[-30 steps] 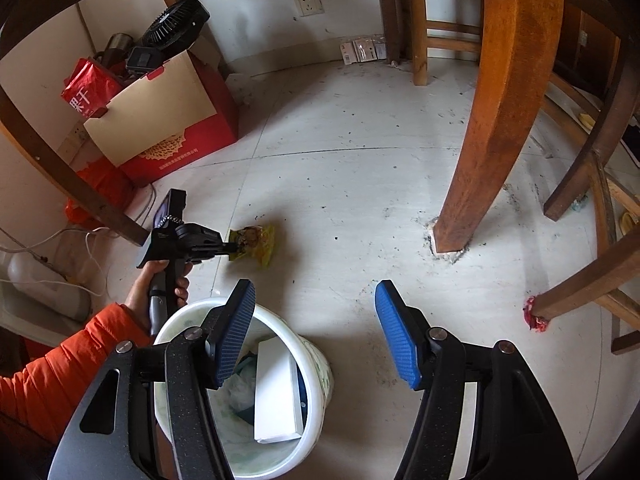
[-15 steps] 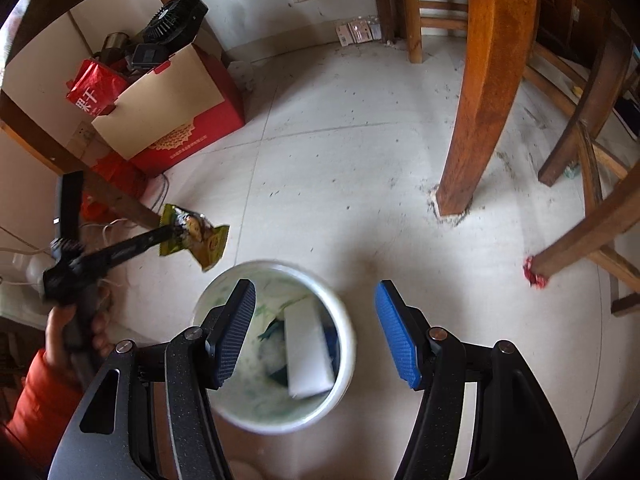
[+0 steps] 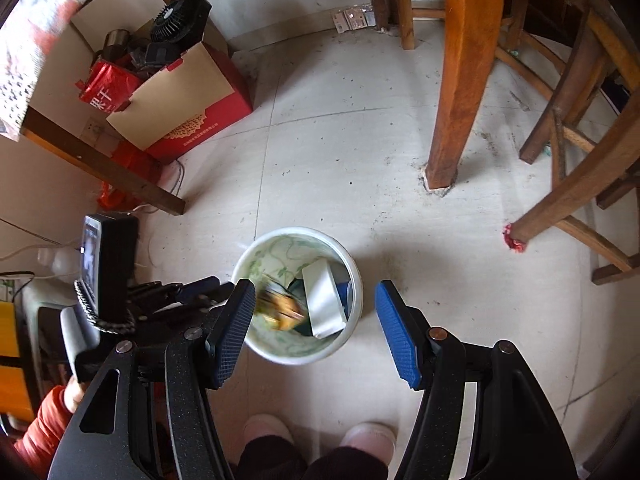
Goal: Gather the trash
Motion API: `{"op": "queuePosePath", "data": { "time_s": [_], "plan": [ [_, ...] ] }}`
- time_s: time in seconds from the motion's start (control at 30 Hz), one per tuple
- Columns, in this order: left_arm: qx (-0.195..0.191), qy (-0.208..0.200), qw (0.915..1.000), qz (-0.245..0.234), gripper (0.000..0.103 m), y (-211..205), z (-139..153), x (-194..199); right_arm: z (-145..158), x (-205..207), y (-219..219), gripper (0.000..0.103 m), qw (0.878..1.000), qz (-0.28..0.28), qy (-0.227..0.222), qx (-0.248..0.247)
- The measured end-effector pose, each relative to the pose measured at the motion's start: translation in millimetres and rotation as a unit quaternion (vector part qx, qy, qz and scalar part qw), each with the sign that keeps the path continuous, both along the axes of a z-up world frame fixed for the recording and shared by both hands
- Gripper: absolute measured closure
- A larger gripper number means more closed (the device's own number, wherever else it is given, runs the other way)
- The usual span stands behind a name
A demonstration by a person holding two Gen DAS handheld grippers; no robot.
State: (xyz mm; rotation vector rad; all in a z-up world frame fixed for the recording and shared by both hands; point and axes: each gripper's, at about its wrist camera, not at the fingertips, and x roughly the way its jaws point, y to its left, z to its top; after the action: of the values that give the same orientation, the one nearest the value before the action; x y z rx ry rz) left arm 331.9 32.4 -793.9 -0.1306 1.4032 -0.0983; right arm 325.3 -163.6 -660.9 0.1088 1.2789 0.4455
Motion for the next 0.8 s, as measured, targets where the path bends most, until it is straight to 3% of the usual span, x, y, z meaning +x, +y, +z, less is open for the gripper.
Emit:
{"op": "queuePosePath", "data": {
  "time_s": [0.07, 0.33, 0.57, 0.8],
  "plan": [
    [-0.003, 0.003, 1.0000, 0.003, 0.070, -3, 20, -3, 18, 0, -2, 0.044, 1.000, -0.001, 0.005, -0.002],
    [0.014, -0.004, 0.9999, 0.007, 0.069, 4, 147, -14, 113, 3, -1, 0.044, 1.000, 0.001, 0.003, 0.002],
    [0.042, -0.044, 0.9981, 0.008, 0.066, 16, 301, -19, 233, 2, 11, 0.044, 0.999, 0.014, -0.039, 0.011],
    [0.007, -0.107, 0.9929, 0.051, 0.066, 41, 460, -30, 368, -15, 10, 0.044, 0.995, 0.005, -0.102, 0.017]
  ]
}}
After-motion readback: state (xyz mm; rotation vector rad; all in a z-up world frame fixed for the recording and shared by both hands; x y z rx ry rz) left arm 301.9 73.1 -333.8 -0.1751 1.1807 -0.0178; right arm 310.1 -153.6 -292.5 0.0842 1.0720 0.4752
